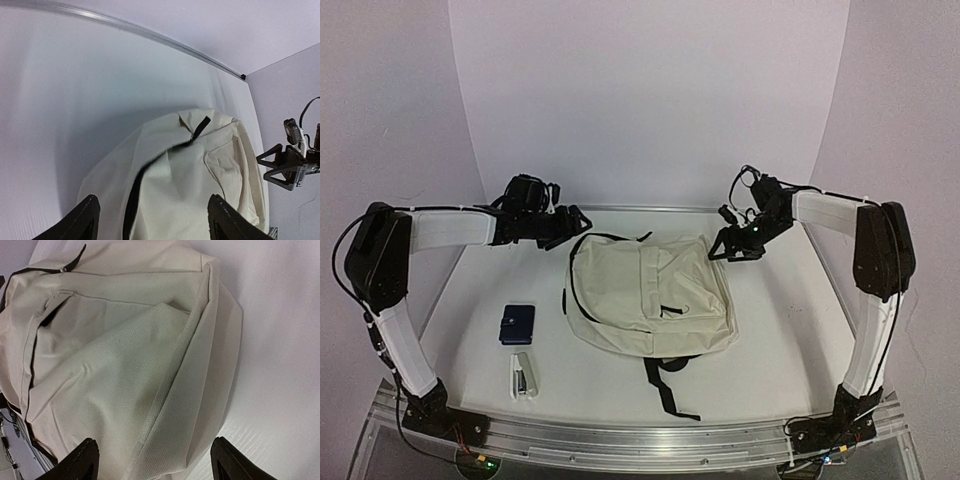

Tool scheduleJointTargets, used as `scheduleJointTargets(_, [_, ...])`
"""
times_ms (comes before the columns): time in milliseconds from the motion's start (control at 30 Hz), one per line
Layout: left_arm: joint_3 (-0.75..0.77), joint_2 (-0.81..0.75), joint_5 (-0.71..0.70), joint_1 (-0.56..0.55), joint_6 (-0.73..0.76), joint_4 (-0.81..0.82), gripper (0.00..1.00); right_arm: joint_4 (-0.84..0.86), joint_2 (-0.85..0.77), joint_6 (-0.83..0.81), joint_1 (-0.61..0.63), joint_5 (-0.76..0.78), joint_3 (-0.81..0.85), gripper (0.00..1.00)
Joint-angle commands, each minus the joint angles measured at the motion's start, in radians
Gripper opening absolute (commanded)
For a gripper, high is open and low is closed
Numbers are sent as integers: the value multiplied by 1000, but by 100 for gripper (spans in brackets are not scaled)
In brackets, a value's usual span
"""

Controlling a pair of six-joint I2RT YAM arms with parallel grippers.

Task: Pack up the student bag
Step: Adjust the student bag at the center of the board.

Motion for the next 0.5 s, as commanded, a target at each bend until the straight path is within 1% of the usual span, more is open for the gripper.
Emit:
scheduleJointTargets(0, [-138, -193, -111, -132, -56, -28, 87, -18, 109, -14, 6, 0, 108, 78])
scheduleJointTargets(33, [-162, -215, -130, -158, -79, -43, 88, -20, 127, -11, 6, -5, 121, 75])
scheduleJointTargets(67, [-192, -238, -153, -175, -107, -57, 89, -21, 143, -8, 6, -9, 130, 70])
scheduleJointTargets(167, [-295, -292, -187, -208, -210, -53, 87, -23, 153, 3, 6, -16, 114, 50])
scheduleJointTargets(200, [-323, -301, -191, -211, -241, -45, 85, -24, 144, 1, 6, -18, 97, 41])
scheduleJointTargets(300, [-378, -289, -183, -228, -297, 11, 75, -22, 98, -11, 5, -30, 31, 22])
scheduleJointTargets(367, [-373, -241, -168, -236, -319, 26, 69, -22, 49, -14, 5, -39, -30, 12])
scheduleJointTargets(467, [-340, -166, -160, -241, -324, 33, 62, -20, -20, -12, 5, -60, -129, 0])
